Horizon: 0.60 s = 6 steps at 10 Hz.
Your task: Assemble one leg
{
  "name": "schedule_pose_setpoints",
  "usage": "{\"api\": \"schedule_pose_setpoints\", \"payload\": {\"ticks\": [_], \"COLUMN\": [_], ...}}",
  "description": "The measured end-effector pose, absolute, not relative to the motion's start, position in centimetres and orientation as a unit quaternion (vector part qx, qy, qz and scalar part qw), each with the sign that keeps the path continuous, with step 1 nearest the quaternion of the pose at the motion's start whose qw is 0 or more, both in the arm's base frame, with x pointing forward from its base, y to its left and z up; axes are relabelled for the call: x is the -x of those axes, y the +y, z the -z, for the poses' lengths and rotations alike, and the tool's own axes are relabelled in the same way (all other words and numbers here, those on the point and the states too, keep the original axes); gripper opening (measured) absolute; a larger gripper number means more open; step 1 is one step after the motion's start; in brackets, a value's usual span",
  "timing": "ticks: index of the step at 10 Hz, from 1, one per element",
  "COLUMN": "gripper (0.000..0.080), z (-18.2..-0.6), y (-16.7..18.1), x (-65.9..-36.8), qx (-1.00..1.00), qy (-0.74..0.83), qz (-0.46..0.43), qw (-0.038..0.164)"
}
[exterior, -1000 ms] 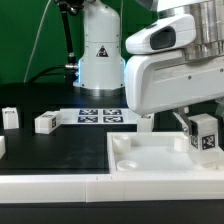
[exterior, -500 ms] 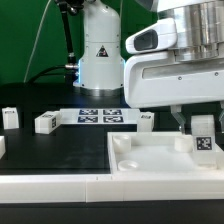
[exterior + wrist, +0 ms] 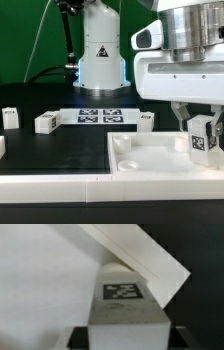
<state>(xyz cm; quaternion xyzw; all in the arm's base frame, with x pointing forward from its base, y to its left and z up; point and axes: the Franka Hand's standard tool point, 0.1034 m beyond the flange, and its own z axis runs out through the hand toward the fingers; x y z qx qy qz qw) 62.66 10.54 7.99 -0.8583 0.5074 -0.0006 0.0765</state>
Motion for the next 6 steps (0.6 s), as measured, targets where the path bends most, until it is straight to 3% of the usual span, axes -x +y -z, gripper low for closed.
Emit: {"api": "schedule_pose_setpoints", "payload": {"ticks": [5,6], "gripper": [0.029,0.047], "z": [-7.92,-7.91], "y": [10.52,10.57], "x": [-62.47,-62.46], "qx": [0.797,0.812], "qy": [0.598,0.578], "qz": [-0.018,-0.016], "qw": [0.082,0.082]}}
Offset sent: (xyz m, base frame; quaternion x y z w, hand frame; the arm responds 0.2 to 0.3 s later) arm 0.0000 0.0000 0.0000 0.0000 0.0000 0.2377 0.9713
